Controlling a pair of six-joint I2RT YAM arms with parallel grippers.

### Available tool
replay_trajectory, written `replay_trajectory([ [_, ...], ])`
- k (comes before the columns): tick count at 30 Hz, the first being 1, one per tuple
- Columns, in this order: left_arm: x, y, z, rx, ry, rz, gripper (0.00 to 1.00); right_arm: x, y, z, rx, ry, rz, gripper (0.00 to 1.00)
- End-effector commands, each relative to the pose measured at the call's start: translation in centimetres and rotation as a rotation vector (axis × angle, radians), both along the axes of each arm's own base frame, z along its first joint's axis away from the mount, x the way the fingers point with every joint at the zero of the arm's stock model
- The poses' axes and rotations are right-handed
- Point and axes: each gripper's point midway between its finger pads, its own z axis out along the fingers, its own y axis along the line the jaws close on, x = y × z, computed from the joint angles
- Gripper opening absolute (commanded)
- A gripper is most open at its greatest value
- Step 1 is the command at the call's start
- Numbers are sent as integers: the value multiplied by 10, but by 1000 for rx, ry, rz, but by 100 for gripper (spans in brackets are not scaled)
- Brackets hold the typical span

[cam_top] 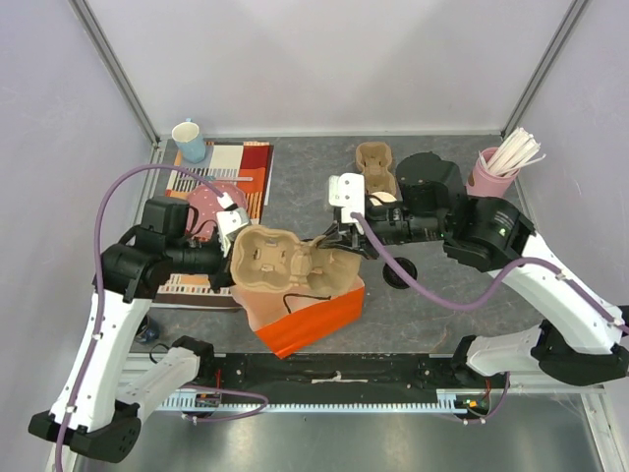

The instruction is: Pack the takeout coffee

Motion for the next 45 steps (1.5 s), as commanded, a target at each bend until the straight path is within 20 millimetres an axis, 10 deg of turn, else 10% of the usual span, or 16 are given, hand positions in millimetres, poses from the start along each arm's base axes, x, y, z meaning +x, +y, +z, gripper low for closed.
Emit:
replay_trajectory([
  [1,0,-24,24,-111,53,-44,2,-1,-20,27,39,-64,-49,0],
  [22,23,-104,57,-99,48,-213,2,7,-84,53,30,-146,-279,0],
  [29,7,-122,53,-106,102,-304,2,4,-94,48,22,-127,-309,0],
  [45,53,-183,39,-78,-57,-392,2,10,-125,14,-40,-100,-443,0],
])
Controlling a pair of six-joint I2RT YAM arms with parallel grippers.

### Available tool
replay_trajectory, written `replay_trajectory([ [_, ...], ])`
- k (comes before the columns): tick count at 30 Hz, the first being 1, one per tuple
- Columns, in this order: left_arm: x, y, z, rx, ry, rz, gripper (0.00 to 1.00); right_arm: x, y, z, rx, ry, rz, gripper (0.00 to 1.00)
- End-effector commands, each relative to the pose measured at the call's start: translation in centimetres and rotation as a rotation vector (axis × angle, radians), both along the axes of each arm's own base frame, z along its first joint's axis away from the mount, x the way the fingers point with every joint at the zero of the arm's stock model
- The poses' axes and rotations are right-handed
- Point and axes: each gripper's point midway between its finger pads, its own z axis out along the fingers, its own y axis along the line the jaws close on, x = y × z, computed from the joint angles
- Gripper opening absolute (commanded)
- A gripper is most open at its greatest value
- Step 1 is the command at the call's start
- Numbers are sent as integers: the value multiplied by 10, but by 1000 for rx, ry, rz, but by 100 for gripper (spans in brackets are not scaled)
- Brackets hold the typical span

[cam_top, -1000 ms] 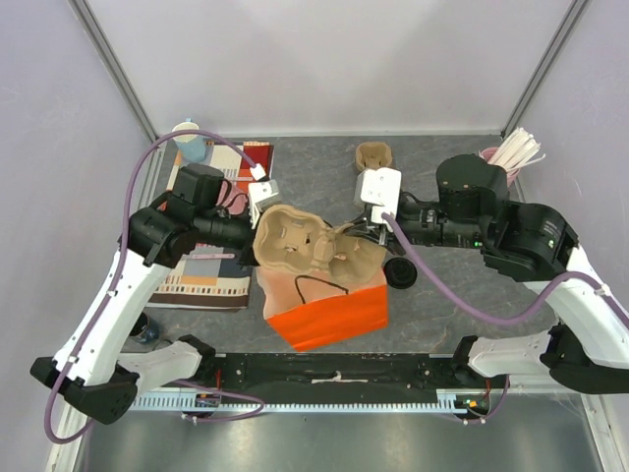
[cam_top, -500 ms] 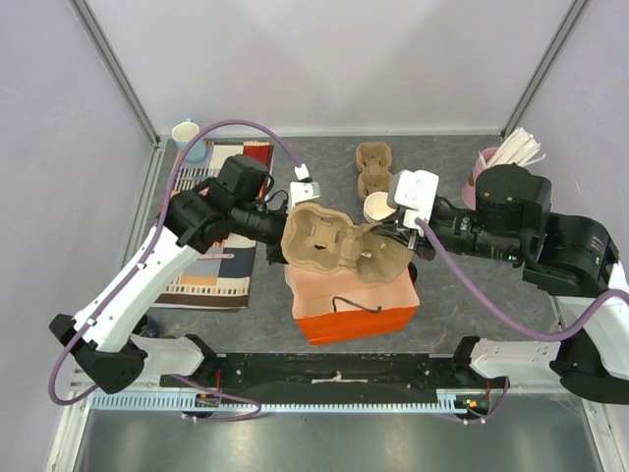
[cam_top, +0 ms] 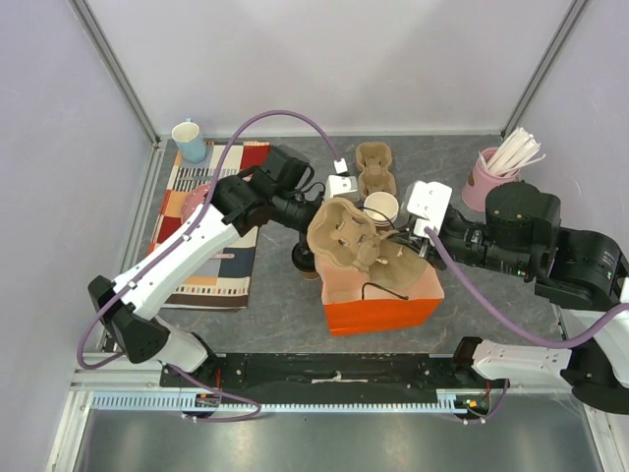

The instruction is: Pack the takeout coffee

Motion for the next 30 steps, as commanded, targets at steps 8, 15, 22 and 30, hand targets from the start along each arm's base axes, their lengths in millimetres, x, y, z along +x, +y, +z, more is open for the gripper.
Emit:
replay_trajectory([
  [8,16,-24,13,-76,-189,-156,2,6,-20,-43,-43,56,-129,0],
  [15,27,-30,3,-53,-254,-217,2,8,-37,-54,-67,55,-195,0],
  [22,36,-33,-5,-31,-296,-250,2,13,-40,-86,-189,116,-233,0],
  [30,45,-35,-8,-43,-314,-262,2,8,-53,-89,-193,131,-265,0],
])
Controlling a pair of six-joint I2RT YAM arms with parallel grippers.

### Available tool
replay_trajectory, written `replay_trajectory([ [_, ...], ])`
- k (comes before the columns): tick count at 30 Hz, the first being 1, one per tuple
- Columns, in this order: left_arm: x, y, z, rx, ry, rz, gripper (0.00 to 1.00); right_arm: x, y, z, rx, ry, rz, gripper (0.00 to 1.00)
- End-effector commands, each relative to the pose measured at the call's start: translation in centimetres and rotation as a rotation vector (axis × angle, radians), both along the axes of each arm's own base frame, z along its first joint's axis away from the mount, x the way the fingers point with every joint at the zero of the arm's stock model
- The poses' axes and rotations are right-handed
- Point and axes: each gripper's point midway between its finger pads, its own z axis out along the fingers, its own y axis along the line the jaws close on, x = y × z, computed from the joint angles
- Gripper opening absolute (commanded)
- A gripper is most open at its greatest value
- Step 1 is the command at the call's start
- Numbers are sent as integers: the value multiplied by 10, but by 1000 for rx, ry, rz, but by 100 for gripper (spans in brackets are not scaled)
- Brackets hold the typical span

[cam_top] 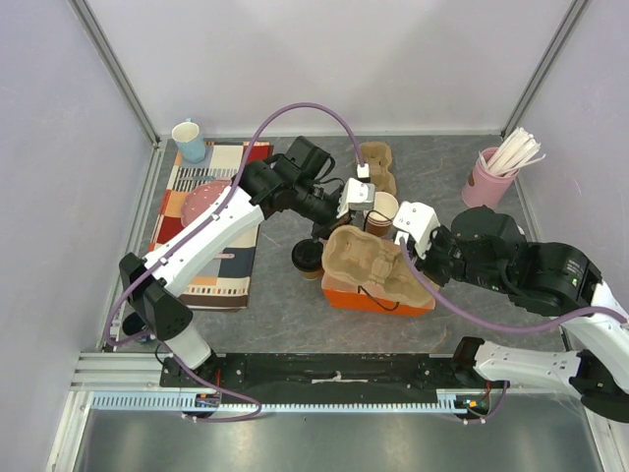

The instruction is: Pack the takeout coffee

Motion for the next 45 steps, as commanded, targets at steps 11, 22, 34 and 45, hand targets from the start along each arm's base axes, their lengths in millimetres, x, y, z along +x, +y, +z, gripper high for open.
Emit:
replay_trajectory([
  [11,9,-12,14,-68,-84,-72,2,-3,9,-20,-63,68,39,0],
  [22,5,-5,19,-65,-125,-107,2,-4,-7,-17,-114,92,-14,0],
  [34,8,5,11,-19,-187,-121,2,-7,-25,-38,-192,136,-78,0],
  [45,17,6,4,13,-229,-115,2,-18,-17,2,-55,112,-17,0],
])
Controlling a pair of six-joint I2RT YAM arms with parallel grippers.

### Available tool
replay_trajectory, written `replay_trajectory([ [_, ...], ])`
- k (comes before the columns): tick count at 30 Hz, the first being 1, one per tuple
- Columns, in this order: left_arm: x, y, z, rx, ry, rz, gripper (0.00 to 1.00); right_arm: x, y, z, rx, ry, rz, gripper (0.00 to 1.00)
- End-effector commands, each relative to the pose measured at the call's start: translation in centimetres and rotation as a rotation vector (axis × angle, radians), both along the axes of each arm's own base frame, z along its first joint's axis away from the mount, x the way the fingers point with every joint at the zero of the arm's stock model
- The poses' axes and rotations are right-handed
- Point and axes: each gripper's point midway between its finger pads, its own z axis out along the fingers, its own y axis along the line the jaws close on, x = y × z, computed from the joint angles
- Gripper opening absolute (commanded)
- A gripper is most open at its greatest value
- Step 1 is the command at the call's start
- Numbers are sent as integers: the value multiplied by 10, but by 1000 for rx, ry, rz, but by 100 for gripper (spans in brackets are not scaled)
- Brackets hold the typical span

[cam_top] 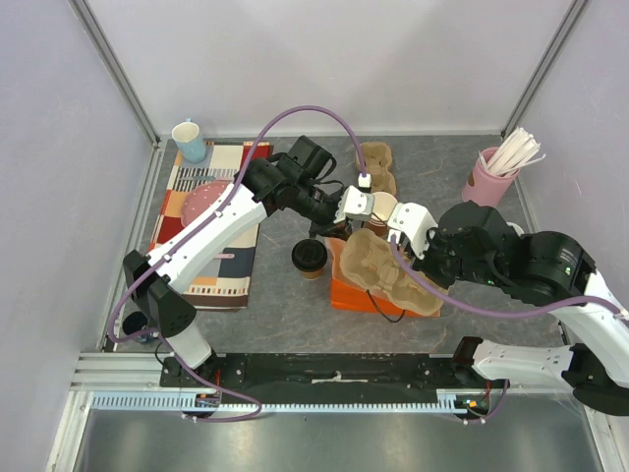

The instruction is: Pack the takeout coffee

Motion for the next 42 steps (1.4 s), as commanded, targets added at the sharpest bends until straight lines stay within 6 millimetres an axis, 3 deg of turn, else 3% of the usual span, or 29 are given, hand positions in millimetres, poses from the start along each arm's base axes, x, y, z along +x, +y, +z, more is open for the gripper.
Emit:
replay_trajectory([
  [1,5,2,13,-15,-79,-13,2,-12,2,28,103,-6,33,0],
  [3,5,1,15,-24,-74,-13,2,-11,4,29,106,-5,37,0],
  [10,0,-2,30,-63,-51,-9,2,-4,14,-25,-54,97,31,0],
  [12,-3,-1,31,-66,-43,-17,2,0,18,-28,-67,97,33,0],
  [23,-15,-8,28,-67,30,-7,2,26,34,-15,-84,45,-17,0],
  [30,-14,-9,24,-54,72,31,2,28,54,16,20,35,0,0],
  [42,-18,-9,24,-65,100,42,2,33,62,-29,-51,96,-11,0],
])
